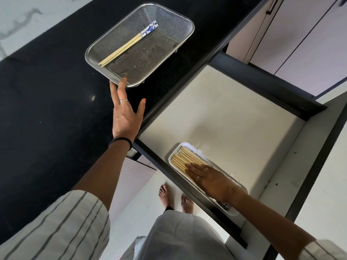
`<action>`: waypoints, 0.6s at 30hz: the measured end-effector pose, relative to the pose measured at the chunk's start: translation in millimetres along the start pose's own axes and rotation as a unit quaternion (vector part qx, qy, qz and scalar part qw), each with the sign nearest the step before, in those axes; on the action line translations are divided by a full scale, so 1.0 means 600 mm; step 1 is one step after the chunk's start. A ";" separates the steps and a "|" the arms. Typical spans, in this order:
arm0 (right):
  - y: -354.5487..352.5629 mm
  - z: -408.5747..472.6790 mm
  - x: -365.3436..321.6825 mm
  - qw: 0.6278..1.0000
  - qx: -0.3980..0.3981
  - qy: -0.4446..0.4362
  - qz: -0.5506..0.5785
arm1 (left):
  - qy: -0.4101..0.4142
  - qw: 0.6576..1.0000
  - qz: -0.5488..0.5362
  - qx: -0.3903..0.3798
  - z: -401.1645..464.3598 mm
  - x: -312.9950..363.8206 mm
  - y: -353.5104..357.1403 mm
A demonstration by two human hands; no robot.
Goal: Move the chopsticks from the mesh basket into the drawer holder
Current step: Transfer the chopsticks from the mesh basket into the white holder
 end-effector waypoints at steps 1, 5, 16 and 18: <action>0.001 0.002 0.000 1.000 -0.002 -0.002 -0.017 | 0.002 1.000 0.001 0.001 0.000 0.000 0.000; -0.005 -0.013 0.005 0.994 0.050 -0.029 -0.094 | 0.003 1.000 0.007 0.004 0.000 0.000 0.001; -0.002 -0.056 0.010 0.992 0.004 -0.039 -0.119 | 0.004 1.000 0.011 0.004 0.001 -0.001 0.001; -0.004 -0.055 0.013 0.996 0.006 -0.014 -0.086 | 0.001 1.000 0.012 0.004 0.000 -0.001 0.001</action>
Point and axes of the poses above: each hand's wrist, its own z-axis towards the middle knuckle, its own y-axis out of the palm, x = y × z, the point moved 5 cm from there along z, towards the middle knuckle, and after that the axes turned 1 degree about z, right-handed, at the moved point
